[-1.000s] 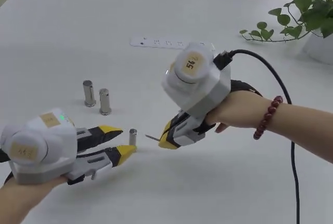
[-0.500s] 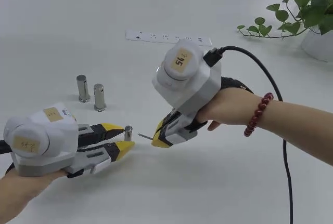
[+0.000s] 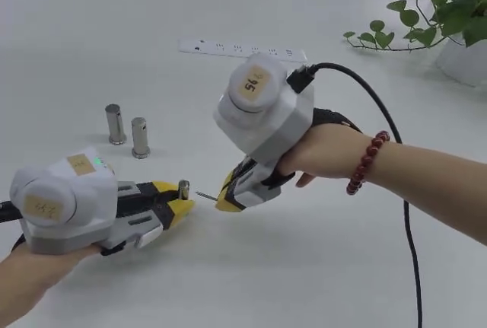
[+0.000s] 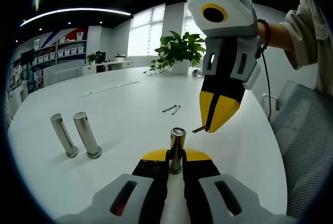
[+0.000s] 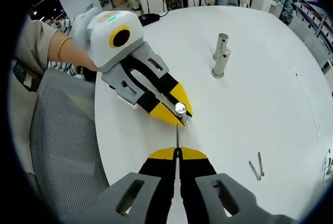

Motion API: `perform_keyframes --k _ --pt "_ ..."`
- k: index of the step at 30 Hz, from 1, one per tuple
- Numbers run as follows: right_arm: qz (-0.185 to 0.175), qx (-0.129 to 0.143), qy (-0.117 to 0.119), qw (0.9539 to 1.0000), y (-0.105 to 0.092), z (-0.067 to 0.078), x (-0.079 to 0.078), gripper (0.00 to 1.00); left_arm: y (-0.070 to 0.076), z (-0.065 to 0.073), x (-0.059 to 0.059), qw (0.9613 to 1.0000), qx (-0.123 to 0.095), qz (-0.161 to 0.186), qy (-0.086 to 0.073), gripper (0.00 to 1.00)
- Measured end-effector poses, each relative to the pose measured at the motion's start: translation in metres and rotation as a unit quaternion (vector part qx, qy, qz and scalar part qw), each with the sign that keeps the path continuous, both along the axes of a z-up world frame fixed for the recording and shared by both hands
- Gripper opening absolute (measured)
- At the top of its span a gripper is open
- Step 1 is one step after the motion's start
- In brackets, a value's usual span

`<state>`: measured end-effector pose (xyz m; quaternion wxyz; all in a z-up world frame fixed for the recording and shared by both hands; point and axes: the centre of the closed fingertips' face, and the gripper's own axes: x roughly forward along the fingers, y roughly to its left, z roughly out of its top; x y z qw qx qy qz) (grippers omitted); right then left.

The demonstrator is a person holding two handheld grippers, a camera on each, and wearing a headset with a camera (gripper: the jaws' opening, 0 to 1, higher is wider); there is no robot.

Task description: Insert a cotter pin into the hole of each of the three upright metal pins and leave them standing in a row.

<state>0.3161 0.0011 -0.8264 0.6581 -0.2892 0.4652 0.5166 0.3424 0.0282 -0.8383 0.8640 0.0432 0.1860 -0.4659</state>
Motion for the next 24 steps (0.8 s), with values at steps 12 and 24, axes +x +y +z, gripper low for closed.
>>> perform_keyframes --k 12,24 --pt "-0.003 0.002 0.001 1.0000 0.0033 -0.0001 0.0023 0.02 -0.0002 0.0001 0.0013 0.9989 0.000 0.047 -0.008 0.07" --pt "-0.005 0.003 -0.001 1.0000 0.0062 0.0004 0.0038 0.02 0.0026 -0.0006 0.0038 0.9959 -0.003 0.090 -0.008 0.07"
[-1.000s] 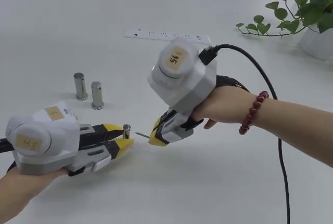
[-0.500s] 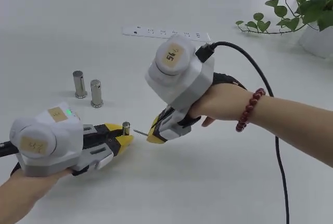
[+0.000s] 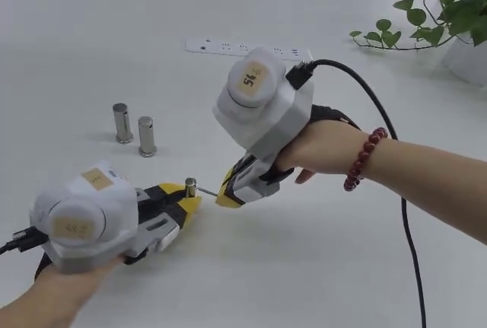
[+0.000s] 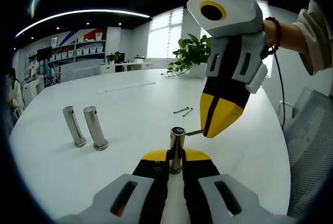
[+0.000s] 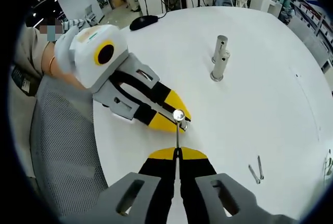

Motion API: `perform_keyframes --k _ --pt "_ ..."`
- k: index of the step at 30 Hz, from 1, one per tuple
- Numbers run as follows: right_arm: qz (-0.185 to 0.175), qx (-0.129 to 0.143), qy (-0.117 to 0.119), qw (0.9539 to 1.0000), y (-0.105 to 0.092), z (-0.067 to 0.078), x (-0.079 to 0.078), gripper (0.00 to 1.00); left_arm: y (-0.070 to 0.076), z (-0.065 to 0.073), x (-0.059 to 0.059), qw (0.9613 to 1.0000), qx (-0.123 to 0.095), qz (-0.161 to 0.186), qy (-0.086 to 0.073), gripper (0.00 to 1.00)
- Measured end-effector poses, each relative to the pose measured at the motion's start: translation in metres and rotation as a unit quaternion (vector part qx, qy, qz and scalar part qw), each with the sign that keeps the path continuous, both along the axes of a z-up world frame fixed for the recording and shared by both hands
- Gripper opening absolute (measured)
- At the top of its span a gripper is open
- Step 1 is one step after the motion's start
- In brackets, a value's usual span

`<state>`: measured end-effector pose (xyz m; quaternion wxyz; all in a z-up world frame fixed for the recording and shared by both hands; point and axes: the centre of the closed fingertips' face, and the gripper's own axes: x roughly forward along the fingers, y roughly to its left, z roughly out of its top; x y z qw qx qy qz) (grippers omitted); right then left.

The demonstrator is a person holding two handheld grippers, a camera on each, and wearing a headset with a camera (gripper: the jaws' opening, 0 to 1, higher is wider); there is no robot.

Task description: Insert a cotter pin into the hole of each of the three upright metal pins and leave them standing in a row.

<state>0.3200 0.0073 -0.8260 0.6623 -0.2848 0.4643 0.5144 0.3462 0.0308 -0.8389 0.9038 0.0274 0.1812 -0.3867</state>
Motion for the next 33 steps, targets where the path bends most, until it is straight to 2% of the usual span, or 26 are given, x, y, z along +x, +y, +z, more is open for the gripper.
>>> perform_keyframes --k 14,22,33 --pt "0.009 -0.002 -0.002 1.0000 0.0029 0.0003 0.0019 0.02 -0.0006 -0.0018 -0.0008 1.0000 -0.004 0.007 0.002 0.07" --pt "0.015 -0.014 0.001 0.9998 0.0030 -0.0010 0.0028 0.02 -0.0010 -0.0018 -0.0011 1.0000 -0.004 0.008 0.000 0.07" --pt "0.008 -0.038 0.022 0.9990 0.0030 0.0005 0.0060 0.02 -0.0017 -0.0013 -0.0015 1.0000 -0.004 0.007 0.000 0.07"
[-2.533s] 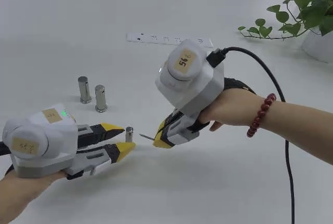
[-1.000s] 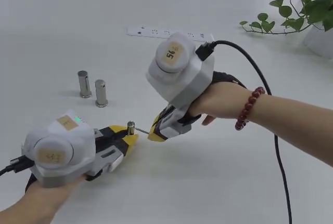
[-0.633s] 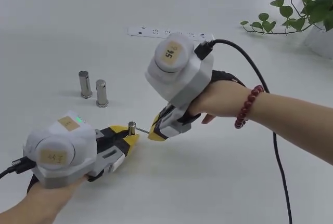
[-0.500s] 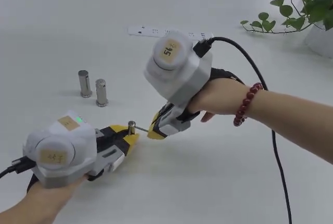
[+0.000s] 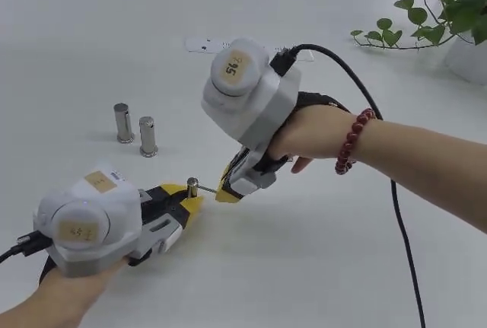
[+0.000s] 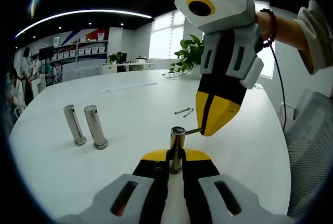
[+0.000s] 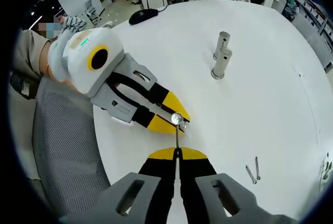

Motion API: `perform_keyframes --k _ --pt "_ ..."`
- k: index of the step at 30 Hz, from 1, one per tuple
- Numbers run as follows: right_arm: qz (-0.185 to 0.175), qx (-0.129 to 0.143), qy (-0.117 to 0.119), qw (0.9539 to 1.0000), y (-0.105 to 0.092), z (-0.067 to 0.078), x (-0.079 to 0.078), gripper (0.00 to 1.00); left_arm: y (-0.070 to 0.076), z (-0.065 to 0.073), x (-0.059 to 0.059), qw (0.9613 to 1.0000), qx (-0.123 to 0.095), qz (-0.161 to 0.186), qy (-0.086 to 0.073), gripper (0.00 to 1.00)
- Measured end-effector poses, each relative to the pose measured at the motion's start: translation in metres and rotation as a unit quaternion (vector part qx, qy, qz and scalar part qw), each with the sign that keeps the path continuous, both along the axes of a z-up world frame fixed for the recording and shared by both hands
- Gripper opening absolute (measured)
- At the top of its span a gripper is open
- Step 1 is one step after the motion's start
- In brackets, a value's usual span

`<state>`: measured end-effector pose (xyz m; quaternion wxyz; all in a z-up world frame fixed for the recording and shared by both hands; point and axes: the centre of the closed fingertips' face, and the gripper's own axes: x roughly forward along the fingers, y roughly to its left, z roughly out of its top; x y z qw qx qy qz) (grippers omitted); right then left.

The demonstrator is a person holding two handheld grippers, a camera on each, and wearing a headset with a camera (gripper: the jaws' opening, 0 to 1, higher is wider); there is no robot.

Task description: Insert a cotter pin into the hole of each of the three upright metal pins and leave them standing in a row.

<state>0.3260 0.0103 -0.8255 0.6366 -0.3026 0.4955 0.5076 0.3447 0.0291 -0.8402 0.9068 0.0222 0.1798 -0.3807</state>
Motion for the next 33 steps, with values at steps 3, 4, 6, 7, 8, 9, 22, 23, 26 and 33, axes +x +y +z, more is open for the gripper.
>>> perform_keyframes --k 3,4,6,7,8,9,22,23,26,33 --pt "0.001 -0.009 0.001 1.0000 0.0002 -0.0003 -0.0001 0.02 -0.0003 0.0000 0.0002 1.0000 0.000 -0.001 -0.001 0.07" --pt "0.000 -0.012 0.002 0.9999 0.0000 -0.0003 0.0002 0.02 -0.0004 -0.0002 0.0005 1.0000 0.000 0.000 -0.001 0.07" --pt "-0.007 -0.016 0.008 0.9998 -0.0001 0.0002 -0.0001 0.02 -0.0004 -0.0004 0.0008 1.0000 0.001 -0.001 -0.002 0.07" --pt "-0.008 -0.018 0.012 0.9997 -0.0002 0.0000 -0.0002 0.02 -0.0005 -0.0004 0.0009 1.0000 0.001 -0.001 -0.001 0.07" --pt "-0.011 -0.020 0.015 0.9996 -0.0003 -0.0001 -0.0003 0.02 -0.0004 -0.0005 0.0010 1.0000 0.001 -0.001 -0.002 0.07" --pt "-0.015 -0.020 0.018 0.9995 -0.0005 0.0000 -0.0013 0.02 -0.0004 -0.0006 0.0010 1.0000 0.002 -0.001 -0.003 0.07" --pt "-0.042 -0.035 0.034 0.9979 -0.0016 0.0022 -0.0041 0.02 -0.0009 0.0003 0.0010 1.0000 0.003 0.000 -0.005 0.07" --pt "-0.042 -0.036 0.036 0.9978 -0.0012 0.0028 -0.0048 0.02 -0.0011 0.0003 0.0008 1.0000 0.005 -0.001 -0.007 0.07" --pt "-0.034 -0.042 0.038 0.9978 -0.0023 0.0034 -0.0067 0.02 -0.0017 0.0002 0.0001 1.0000 0.004 -0.003 -0.006 0.07" --pt "-0.028 -0.040 0.037 0.9981 0.0033 0.0052 -0.0063 0.02 -0.0065 0.0000 -0.0027 0.9999 0.004 -0.012 -0.007 0.07"
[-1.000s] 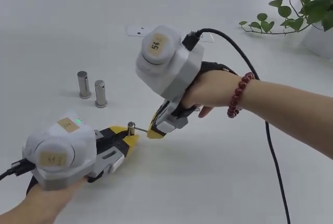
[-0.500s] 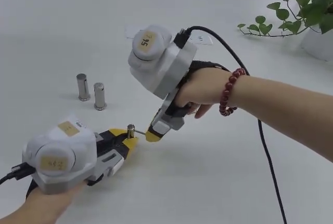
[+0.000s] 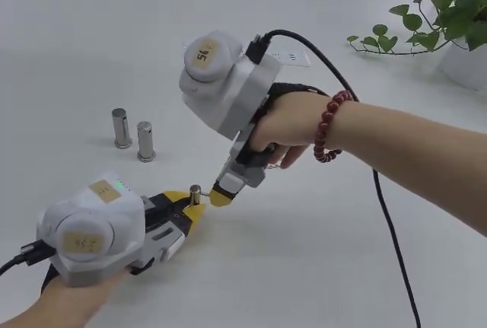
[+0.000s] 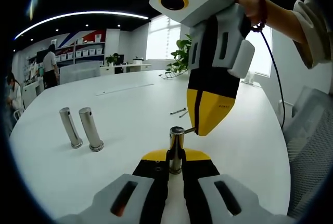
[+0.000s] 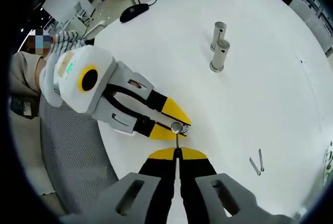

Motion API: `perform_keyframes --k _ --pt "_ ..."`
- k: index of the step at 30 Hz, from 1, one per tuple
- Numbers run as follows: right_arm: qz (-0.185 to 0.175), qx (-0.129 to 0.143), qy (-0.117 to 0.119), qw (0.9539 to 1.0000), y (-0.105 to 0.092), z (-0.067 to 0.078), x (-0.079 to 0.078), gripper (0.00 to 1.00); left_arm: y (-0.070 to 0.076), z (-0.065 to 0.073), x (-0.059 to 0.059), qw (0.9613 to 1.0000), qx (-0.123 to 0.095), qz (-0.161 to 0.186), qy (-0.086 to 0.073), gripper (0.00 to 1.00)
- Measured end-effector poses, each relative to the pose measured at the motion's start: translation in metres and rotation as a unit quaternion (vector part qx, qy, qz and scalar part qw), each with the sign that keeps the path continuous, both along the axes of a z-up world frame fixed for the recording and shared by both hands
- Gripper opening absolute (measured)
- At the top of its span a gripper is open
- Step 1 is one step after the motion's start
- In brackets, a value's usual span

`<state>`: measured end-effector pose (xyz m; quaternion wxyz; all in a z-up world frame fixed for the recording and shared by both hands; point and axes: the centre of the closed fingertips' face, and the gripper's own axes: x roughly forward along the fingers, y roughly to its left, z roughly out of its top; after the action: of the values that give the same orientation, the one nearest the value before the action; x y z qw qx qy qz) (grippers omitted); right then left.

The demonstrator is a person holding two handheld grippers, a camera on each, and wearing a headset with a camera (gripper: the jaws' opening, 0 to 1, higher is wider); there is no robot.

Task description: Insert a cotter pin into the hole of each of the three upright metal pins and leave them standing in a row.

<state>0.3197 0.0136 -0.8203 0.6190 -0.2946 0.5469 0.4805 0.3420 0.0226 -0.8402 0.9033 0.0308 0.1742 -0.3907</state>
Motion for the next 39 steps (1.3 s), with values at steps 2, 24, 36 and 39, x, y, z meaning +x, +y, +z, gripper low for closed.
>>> perform_keyframes --k 2,24,36,39 --pt "-0.001 0.000 0.002 1.0000 0.0010 0.0001 -0.0006 0.02 0.0001 -0.0003 -0.0004 1.0000 0.000 -0.001 0.001 0.07" --pt "0.017 0.021 -0.021 0.9994 0.0072 0.0006 0.0039 0.03 -0.0005 -0.0003 0.0002 1.0000 0.001 -0.001 -0.003 0.07" --pt "0.022 0.044 -0.030 0.9983 0.0059 -0.0006 0.0043 0.04 -0.0009 0.0002 -0.0004 1.0000 0.001 0.002 -0.004 0.07" --pt "0.024 0.051 -0.034 0.9978 0.0060 -0.0010 0.0044 0.04 -0.0006 0.0001 0.0001 1.0000 0.000 0.003 -0.004 0.07"
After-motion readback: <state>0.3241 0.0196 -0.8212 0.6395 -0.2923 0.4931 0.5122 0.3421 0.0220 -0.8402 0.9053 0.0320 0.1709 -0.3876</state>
